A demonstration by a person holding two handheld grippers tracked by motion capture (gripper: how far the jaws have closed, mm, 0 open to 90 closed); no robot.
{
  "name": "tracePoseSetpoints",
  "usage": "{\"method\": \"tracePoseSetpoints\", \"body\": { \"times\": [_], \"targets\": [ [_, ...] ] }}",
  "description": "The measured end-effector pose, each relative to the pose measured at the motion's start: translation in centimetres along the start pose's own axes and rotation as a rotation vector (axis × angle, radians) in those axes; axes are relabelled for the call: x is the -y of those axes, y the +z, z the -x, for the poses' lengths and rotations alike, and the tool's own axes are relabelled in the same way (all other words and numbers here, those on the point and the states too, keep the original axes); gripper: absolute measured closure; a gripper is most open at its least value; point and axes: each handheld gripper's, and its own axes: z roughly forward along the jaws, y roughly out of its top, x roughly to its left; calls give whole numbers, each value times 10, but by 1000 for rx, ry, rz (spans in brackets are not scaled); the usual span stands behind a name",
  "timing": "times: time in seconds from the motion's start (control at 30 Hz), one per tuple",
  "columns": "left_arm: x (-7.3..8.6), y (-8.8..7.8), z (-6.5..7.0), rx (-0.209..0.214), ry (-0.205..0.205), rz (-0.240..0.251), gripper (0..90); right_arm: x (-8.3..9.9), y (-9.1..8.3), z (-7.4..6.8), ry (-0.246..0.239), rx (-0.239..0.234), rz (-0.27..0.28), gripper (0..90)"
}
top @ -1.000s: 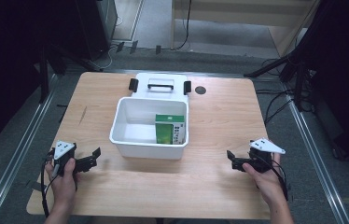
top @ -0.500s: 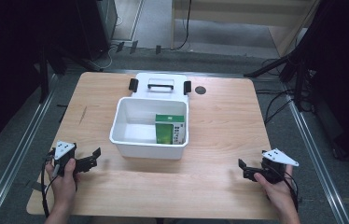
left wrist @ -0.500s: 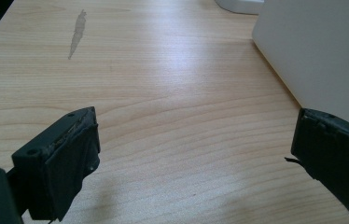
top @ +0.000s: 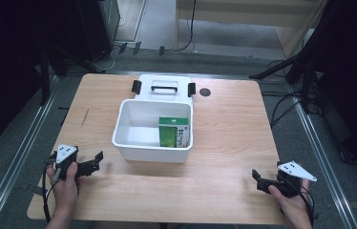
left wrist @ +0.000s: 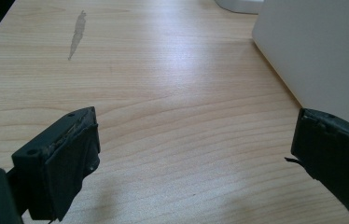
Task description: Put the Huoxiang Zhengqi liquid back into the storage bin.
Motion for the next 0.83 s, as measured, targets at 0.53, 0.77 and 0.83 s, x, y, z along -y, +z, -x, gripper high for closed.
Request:
{"method": "tracePoseSetpoints", "body": {
  "times": [0.53, 0.77, 0.83],
  "targets": [
    [0, 0, 1, -2, 3, -5, 21, 22, -20, 11, 119, 59, 93, 0],
    [0, 1, 1, -3, 3, -6, 21, 21, -17, 9, 151, 51, 60, 0],
    [0, 0, 1, -1, 4, -6, 21, 21, -16, 9, 156, 55, 49, 0]
  ]
}}
